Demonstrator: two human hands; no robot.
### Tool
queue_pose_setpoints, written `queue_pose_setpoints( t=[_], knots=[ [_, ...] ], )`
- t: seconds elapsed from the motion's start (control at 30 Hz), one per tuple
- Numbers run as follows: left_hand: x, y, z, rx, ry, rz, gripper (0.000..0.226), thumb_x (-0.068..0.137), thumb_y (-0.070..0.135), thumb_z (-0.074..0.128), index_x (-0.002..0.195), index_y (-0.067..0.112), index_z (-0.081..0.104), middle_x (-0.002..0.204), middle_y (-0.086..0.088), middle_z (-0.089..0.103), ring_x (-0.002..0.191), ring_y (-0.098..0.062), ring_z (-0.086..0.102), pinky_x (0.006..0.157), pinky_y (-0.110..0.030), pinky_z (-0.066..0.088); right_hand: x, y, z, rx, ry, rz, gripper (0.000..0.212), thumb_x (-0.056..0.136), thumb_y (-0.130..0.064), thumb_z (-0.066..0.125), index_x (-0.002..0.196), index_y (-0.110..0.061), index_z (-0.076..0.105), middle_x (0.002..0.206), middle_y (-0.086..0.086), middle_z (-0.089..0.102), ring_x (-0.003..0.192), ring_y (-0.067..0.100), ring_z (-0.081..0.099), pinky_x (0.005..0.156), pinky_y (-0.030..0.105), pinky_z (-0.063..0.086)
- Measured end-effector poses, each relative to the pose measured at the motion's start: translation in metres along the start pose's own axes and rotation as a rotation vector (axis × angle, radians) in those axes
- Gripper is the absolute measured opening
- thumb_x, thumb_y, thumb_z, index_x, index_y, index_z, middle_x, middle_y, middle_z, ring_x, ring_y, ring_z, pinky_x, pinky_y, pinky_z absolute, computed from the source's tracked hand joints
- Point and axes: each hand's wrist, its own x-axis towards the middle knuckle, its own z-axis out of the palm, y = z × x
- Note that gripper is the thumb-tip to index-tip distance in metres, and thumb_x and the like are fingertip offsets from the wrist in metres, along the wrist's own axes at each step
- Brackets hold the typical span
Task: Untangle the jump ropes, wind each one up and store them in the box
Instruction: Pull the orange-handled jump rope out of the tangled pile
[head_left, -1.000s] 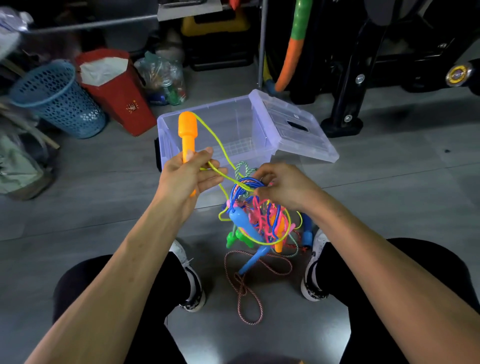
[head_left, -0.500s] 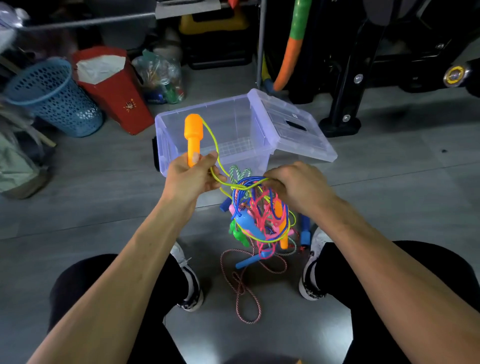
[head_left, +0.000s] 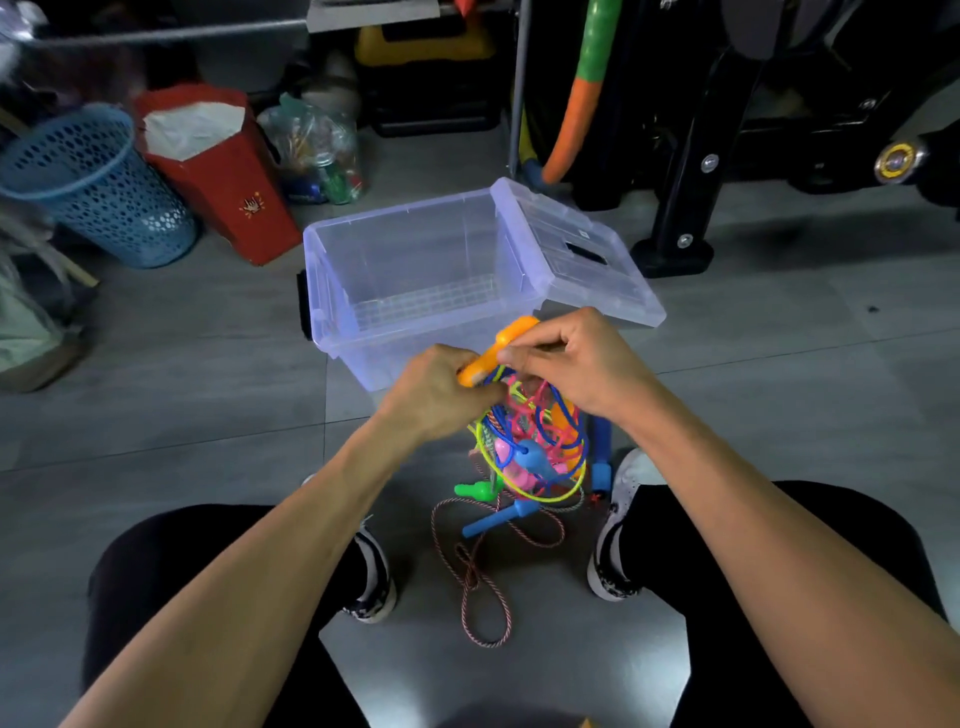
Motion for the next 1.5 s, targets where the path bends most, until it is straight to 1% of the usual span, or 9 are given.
queue_pose_setpoints(
  t=[0.1, 0.27, 0.47, 0.6, 0.73, 0.93, 1.2, 1.3, 1.5],
  knots=[
    [0.004, -0.002, -0.008, -0.008, 0.129, -0.069, 0.037, 0.08, 0.019, 0.065, 0.051, 0.013, 0.043, 0.049, 0.0, 0.042, 0.049, -0.015, 0.039, 0.047, -0.023, 0.033, 0.0, 0.006, -0.009, -0.268, -0.084, 0.078, 0.02, 0.089, -0.033, 0.069, 0.082, -0.015, 0.074, 0.069, 0.0, 0.069, 0.059, 0.004, 0.054, 0.059, 0.025, 0.042],
    [0.006, -0.012, -0.018, 0.03, 0.101, -0.018, 0.027, 0.078, 0.018, 0.07, 0.06, 0.006, 0.054, 0.056, -0.003, 0.044, 0.054, -0.017, 0.038, 0.051, -0.026, 0.033, -0.002, 0.015, -0.028, -0.689, -0.322, 0.19, 0.026, 0.089, -0.03, 0.064, 0.064, -0.027, 0.06, 0.054, -0.013, 0.049, 0.053, -0.001, 0.044, 0.05, 0.019, 0.031],
    [0.008, -0.026, 0.001, 0.327, -0.041, -0.1, 0.034, 0.078, 0.027, 0.07, 0.054, 0.018, 0.049, 0.064, -0.004, 0.054, 0.07, -0.03, 0.056, 0.058, -0.028, 0.038, -0.006, 0.012, -0.021, -0.473, 0.043, -0.067, 0.019, 0.092, -0.031, 0.062, 0.084, -0.017, 0.073, 0.06, -0.013, 0.056, 0.055, 0.006, 0.047, 0.059, 0.027, 0.041],
    [0.013, -0.03, -0.007, 0.061, 0.055, -0.157, 0.021, 0.077, 0.023, 0.076, 0.063, 0.013, 0.065, 0.06, -0.004, 0.059, 0.059, -0.02, 0.053, 0.059, -0.026, 0.042, -0.006, 0.025, -0.021, -0.619, -0.07, 0.067, 0.023, 0.092, -0.035, 0.061, 0.084, -0.016, 0.071, 0.066, -0.004, 0.062, 0.062, 0.016, 0.055, 0.064, 0.034, 0.05],
    [0.012, -0.027, -0.018, -0.135, -0.008, -0.182, 0.01, 0.072, 0.015, 0.082, 0.072, 0.013, 0.071, 0.058, -0.001, 0.064, 0.047, -0.006, 0.055, 0.052, -0.015, 0.044, -0.009, 0.022, -0.026, -0.439, 0.09, 0.085, 0.023, 0.092, -0.029, 0.063, 0.072, -0.018, 0.061, 0.053, -0.01, 0.051, 0.049, 0.001, 0.049, 0.05, 0.014, 0.033],
    [0.01, -0.031, -0.019, 0.244, -0.223, -0.193, 0.01, 0.081, 0.021, 0.068, 0.073, 0.015, 0.068, 0.062, -0.003, 0.061, 0.046, -0.017, 0.063, 0.049, -0.019, 0.05, -0.012, 0.024, -0.032, -0.32, 0.338, 0.115, 0.022, 0.094, -0.027, 0.06, 0.073, -0.021, 0.057, 0.055, -0.008, 0.054, 0.052, 0.003, 0.049, 0.049, 0.01, 0.03],
    [0.008, -0.027, -0.014, 0.173, -0.328, -0.233, 0.039, 0.079, 0.044, 0.07, 0.056, 0.018, 0.053, 0.047, 0.003, 0.041, 0.046, -0.019, 0.04, 0.049, -0.023, 0.035, -0.007, 0.042, -0.046, -0.261, 0.594, 0.319, 0.028, 0.101, -0.026, 0.046, 0.092, -0.002, 0.058, 0.069, 0.0, 0.054, 0.061, 0.018, 0.05, 0.058, 0.028, 0.034],
    [0.004, -0.031, -0.014, 0.23, -0.339, -0.214, 0.037, 0.08, 0.035, 0.073, 0.056, 0.014, 0.055, 0.048, 0.001, 0.042, 0.043, -0.017, 0.04, 0.048, -0.023, 0.035, -0.007, 0.049, -0.05, -0.189, 0.571, 0.37, 0.028, 0.101, -0.027, 0.045, 0.091, -0.003, 0.056, 0.066, 0.0, 0.051, 0.058, 0.02, 0.05, 0.058, 0.035, 0.043],
    [0.006, -0.017, -0.015, -0.429, -0.024, -0.292, 0.029, 0.084, 0.025, 0.071, 0.064, 0.017, 0.052, 0.052, 0.002, 0.035, 0.043, -0.013, 0.03, 0.04, -0.019, 0.025, -0.011, 0.05, -0.029, -0.391, 0.375, 0.362, 0.022, 0.097, -0.026, 0.049, 0.094, -0.006, 0.06, 0.086, 0.011, 0.064, 0.081, 0.031, 0.06, 0.065, 0.03, 0.04]
  ],
)
